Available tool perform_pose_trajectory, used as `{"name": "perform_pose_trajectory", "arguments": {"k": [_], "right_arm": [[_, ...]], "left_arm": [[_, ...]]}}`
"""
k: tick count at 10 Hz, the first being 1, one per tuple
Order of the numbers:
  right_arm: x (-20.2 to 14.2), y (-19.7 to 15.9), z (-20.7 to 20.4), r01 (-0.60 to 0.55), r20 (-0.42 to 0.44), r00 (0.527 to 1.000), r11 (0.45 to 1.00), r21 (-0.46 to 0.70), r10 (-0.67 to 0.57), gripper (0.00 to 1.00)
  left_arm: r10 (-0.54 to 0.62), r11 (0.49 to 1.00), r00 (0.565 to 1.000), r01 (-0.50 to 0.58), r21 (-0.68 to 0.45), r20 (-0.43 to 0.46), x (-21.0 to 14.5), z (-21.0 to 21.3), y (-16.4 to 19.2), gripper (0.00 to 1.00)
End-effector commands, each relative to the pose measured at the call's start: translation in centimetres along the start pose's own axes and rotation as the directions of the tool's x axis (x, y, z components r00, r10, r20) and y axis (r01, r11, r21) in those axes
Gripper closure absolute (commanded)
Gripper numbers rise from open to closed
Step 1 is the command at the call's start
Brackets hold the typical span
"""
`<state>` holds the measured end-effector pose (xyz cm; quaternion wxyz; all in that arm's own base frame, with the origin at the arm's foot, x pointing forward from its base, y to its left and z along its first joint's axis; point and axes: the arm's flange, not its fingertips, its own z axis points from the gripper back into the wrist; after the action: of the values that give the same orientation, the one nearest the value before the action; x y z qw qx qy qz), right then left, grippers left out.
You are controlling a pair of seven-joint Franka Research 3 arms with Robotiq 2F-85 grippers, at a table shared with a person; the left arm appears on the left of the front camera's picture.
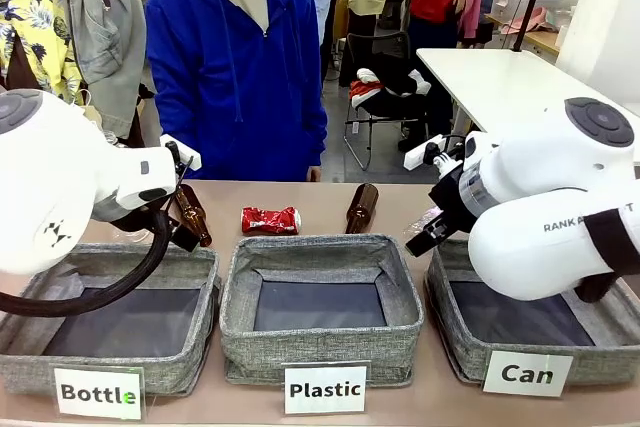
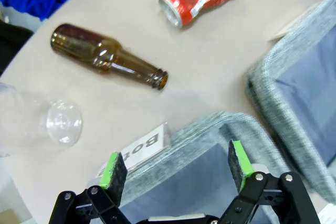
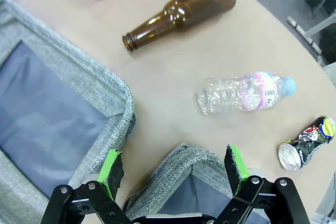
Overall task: Sort the can waste into the basket.
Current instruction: Pick up the can waste from the table and place it in the right Fabric basket.
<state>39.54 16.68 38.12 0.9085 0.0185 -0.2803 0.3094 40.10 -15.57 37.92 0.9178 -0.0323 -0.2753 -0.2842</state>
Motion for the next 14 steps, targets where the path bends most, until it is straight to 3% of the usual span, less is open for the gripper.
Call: {"name": "perform_pose_trajectory", "arguments": {"k": [1,2,3,4,5,6,8,9,10,12,14], "right_arm": [[-0.4,-1.1,5.1,0.029,0.05,0.998,0.995,0.095,-0.034,0.0],[-0.6,-1.6,7.5,0.108,0.045,0.992,0.981,0.158,-0.117,0.0],[-1.0,-2.5,10.0,0.23,0.0,0.971,0.936,0.267,-0.239,0.0],[-1.9,-3.3,12.7,0.311,-0.03,0.944,0.86,0.404,-0.327,0.0],[-3.7,-4.6,15.0,0.349,-0.013,0.921,0.811,0.469,-0.389,0.0],[-6.4,-6.6,17.4,0.333,0.02,0.905,0.737,0.588,-0.425,0.0],[-11.7,-11.2,19.2,0.335,0.045,0.851,0.606,0.722,-0.524,0.0],[-14.2,-13.6,18.9,0.356,0.045,0.808,0.549,0.756,-0.587,0.0],[-17.4,-16.4,18.2,0.417,0.027,0.726,0.471,0.777,-0.687,0.0],[-23.3,-21.0,16.5,0.488,-0.038,0.522,0.262,0.833,-0.852,0.0],[-27.9,-22.6,16.7,0.525,-0.016,0.351,0.183,0.831,-0.936,0.0]], "left_arm": [[0.031,0.985,0.997,-0.018,-0.173,0.075,-0.8,4.7,0.4,0.0],[0.103,0.968,0.991,-0.08,-0.237,0.089,-0.9,7.1,0.5,0.0],[0.188,0.924,0.982,-0.179,-0.337,-0.005,-1.1,9.4,0.9,0.0],[0.207,0.888,0.978,-0.199,-0.414,-0.027,-2.4,12.1,1.5,0.0],[0.2,0.832,0.98,-0.177,-0.525,-0.012,-3.9,13.7,2.7,0.0],[0.211,0.738,0.977,-0.143,-0.659,0.025,-6.1,16.0,5.1,0.0],[0.375,0.705,0.918,-0.191,-0.683,0.131,-12.1,18.8,10.5,0.0],[0.505,0.656,0.85,-0.267,-0.706,0.148,-15.4,19.5,13.7,0.0],[0.623,0.6,0.761,-0.318,-0.734,0.179,-19.2,19.7,16.4,0.0],[0.772,0.488,0.613,-0.406,-0.772,0.166,-24.1,18.6,17.7,0.0],[0.858,0.402,0.487,-0.434,-0.807,0.166,-26.5,17.7,18.1,0.0]]}}
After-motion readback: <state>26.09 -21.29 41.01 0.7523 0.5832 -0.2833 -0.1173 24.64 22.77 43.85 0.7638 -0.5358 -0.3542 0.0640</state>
